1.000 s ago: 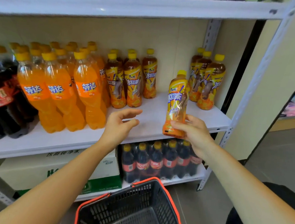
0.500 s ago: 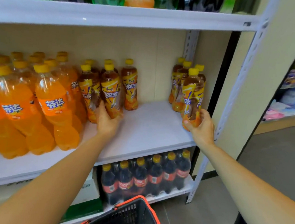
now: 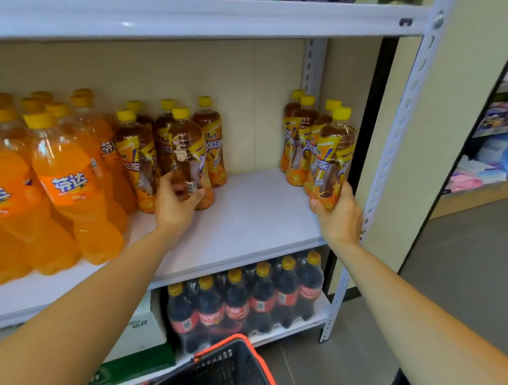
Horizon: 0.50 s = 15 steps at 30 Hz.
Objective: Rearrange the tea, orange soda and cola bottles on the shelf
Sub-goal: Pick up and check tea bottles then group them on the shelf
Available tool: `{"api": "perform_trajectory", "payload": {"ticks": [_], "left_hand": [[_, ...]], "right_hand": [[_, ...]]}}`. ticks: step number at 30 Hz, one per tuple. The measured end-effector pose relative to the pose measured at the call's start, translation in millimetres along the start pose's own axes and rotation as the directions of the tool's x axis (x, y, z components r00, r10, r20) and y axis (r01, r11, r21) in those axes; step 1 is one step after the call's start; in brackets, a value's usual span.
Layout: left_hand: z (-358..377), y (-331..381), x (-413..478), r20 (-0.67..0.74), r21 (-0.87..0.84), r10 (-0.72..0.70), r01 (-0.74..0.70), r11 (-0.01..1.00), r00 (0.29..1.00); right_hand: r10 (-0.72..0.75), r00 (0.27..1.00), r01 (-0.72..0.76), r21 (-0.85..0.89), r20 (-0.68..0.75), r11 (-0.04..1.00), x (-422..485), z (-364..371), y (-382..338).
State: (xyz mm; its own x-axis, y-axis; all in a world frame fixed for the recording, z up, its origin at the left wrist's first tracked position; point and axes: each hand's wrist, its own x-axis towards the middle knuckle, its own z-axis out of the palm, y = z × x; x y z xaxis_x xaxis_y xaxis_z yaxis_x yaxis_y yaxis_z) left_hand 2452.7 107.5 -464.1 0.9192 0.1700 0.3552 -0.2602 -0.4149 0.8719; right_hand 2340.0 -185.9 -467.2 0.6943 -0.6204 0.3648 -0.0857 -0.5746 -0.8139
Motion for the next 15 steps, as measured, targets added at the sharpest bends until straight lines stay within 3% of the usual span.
{"api": "perform_trajectory", "payload": {"ticks": [3, 8, 15], "left_hand": [[-1, 1, 1, 0.035, 0.050, 0.015, -0.016, 0.999, 0.999], [2, 5, -7, 0.140, -0.132, -0.016, 0.035, 0.991, 0.990], [5, 10, -6, 0.247, -0.091, 0.067, -0.046, 0.995, 0.967]], "right_hand": [[-0.004, 1.000, 0.005, -0.014, 0.018, 1.000, 0, 0, -1], [0.043, 0.998, -0.043, 0.006, -0.034, 0.999, 0, 3, -3], [0.028, 0.999, -0.030, 0.068, 0.035, 0.997, -2, -10, -3]]}}
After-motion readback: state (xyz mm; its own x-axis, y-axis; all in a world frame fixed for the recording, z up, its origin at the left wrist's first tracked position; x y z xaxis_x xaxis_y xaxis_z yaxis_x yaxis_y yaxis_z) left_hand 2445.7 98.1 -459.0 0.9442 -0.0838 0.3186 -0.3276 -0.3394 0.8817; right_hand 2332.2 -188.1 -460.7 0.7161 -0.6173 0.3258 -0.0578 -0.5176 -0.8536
